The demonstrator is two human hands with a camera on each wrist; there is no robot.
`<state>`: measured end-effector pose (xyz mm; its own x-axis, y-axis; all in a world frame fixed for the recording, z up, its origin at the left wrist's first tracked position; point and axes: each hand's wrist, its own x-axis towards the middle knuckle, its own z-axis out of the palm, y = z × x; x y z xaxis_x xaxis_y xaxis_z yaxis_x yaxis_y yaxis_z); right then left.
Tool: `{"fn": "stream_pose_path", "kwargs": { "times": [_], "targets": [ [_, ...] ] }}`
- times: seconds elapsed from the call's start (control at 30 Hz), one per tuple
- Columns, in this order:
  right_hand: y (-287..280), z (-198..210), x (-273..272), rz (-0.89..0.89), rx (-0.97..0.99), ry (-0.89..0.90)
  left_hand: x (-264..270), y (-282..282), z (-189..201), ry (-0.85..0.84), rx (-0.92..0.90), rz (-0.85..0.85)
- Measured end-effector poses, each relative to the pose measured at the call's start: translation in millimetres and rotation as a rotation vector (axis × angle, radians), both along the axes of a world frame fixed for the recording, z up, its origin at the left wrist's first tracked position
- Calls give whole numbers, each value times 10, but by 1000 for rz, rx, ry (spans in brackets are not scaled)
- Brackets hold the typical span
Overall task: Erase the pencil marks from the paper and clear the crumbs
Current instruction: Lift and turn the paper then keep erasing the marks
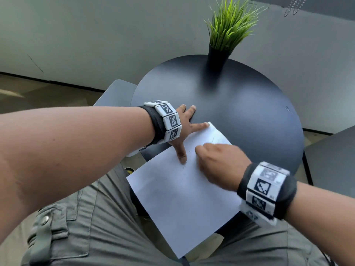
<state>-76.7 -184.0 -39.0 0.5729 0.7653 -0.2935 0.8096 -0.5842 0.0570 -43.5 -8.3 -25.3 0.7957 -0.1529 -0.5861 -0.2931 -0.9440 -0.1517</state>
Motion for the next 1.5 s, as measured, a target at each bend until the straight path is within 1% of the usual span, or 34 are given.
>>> {"fn": "stream_pose_path", "kwargs": {
  "times": [0.03, 0.07, 0.13, 0.17, 0.2, 0.23, 0.3, 0.33, 0.37, 0.4, 0.43, 0.47, 0.5, 0.53, 0.6, 0.63, 0.67, 0.77, 0.8, 0.9, 0.97, 1.07, 1.17, 1.23, 1.33, 1.37, 1.4, 1.5],
  "targets": [
    [-17, -28, -6, 8, -14, 20, 5, 0, -1, -1, -2, 0],
    [-22, 5, 64, -47, -30, 8, 9, -4, -5, -3, -9, -2],
    [-95, 1, 375, -194, 101, -76, 12, -13, -14, -11, -22, 0],
    [-122, 9, 473, -228, 128, -112, 9, -13, -16, -14, -19, 1],
    [-122, 28, 470, -215, 130, -118, 9, -10, -14, -16, -14, 1],
    [-93, 44, 369, -158, 101, -91, 6, -11, -17, -17, -13, 1],
    [-9, 38, 31, 0, 16, 31, 6, -12, -27, -24, -10, 0],
    [-9, 16, -29, 33, -7, 64, 7, -10, -27, -25, -6, -1],
    [-29, 11, 18, 17, -7, 42, 5, -9, -25, -21, -7, -3],
    [-57, -13, 161, -40, 20, -13, 3, -11, -23, -18, -14, -4],
    [-107, -22, 353, -134, 100, -56, 3, -10, -21, -17, -25, -2],
    [-145, -9, 482, -201, 146, -72, 1, -6, -23, -16, -34, 1],
    [-176, -16, 534, -213, 163, -74, 2, 1, -24, -14, -36, 5],
    [-161, -6, 485, -175, 148, -65, 4, 6, -21, -13, -33, 9],
    [-94, -11, 257, -14, 87, -17, 1, 8, -22, -9, -22, 11],
    [-110, -42, 170, 32, 77, 10, 0, 5, -21, -6, -17, 12],
    [-131, -38, 172, 27, 61, 7, 3, 0, -18, -2, -14, 13],
    [-222, -65, 472, -121, 155, -55, 6, -15, -12, 3, -32, 17],
    [-236, -64, 508, -162, 155, -61, 8, -13, -15, 2, -31, 20],
    [-227, -84, 526, -197, 149, -18, -1, -12, -11, 14, -39, 40],
    [-227, -60, 536, -235, 156, 22, -1, -50, -7, -10, -56, 33],
    [-214, -30, 569, -272, 167, 50, -15, -128, -33, -38, -93, -83],
    [-187, 4, 536, -286, 155, 22, -84, -131, -122, -31, -155, -116],
    [-195, 2, 414, -248, 128, -4, -114, -91, -190, -57, -180, -101],
    [-185, -6, 5, -81, 82, 35, -119, -55, -232, -51, -194, -80],
    [-181, -14, -19, -69, 68, 39, -110, -62, -227, -47, -196, -80],
    [-166, -22, 39, -90, 65, 12, -101, -71, -228, -44, -199, -81],
    [-146, -16, 475, -295, 156, -78, -91, -81, -239, -45, -191, -85]
  ]
}}
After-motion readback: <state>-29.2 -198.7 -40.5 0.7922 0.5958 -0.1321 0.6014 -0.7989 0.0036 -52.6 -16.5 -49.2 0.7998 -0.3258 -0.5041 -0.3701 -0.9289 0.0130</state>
